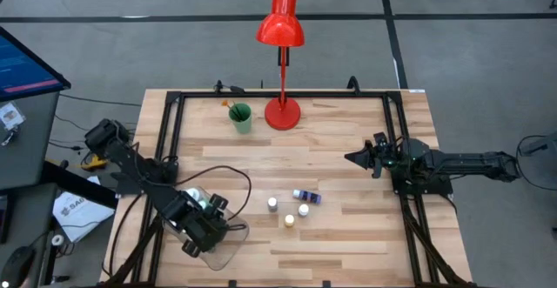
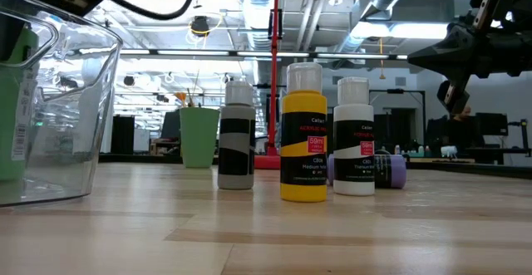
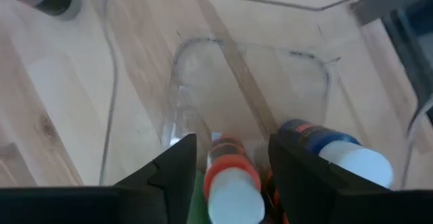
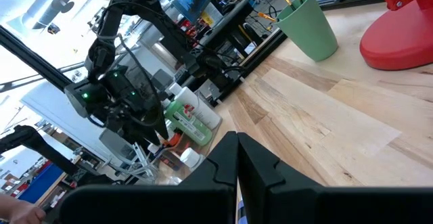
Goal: Pick & Place Paint Supplies
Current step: Put the gray coloring bottle into the transparent bin
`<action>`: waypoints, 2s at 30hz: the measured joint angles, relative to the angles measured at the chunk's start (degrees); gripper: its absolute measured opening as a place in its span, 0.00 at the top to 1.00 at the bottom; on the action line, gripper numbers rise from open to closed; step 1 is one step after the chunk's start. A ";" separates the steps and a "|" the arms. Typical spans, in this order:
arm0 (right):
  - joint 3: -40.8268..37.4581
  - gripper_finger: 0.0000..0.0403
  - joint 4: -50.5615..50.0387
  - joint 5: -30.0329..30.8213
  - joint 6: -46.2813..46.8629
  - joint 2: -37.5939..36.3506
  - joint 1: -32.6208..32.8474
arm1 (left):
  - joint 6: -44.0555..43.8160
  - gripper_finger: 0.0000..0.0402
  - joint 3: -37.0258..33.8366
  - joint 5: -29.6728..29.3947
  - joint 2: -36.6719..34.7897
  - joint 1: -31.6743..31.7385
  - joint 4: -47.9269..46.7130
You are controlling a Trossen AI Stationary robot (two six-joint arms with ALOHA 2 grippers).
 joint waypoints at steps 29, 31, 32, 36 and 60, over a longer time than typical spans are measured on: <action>-0.01 1.00 0.01 0.00 0.00 0.00 0.02 | 14.52 0.53 8.37 1.81 0.74 25.18 15.84; 0.00 1.00 0.00 0.00 0.00 -0.02 0.00 | 15.61 0.53 8.37 3.52 2.32 25.83 17.26; -0.01 1.00 0.00 0.00 0.00 0.00 0.00 | 16.30 0.53 8.37 4.18 3.13 26.06 18.07; -0.01 1.00 0.00 0.00 0.00 -0.02 0.00 | 18.51 0.53 8.37 6.05 5.83 26.69 19.55; 0.00 1.00 0.00 0.00 0.00 -0.02 0.00 | 23.86 0.53 8.26 7.46 15.19 26.80 22.52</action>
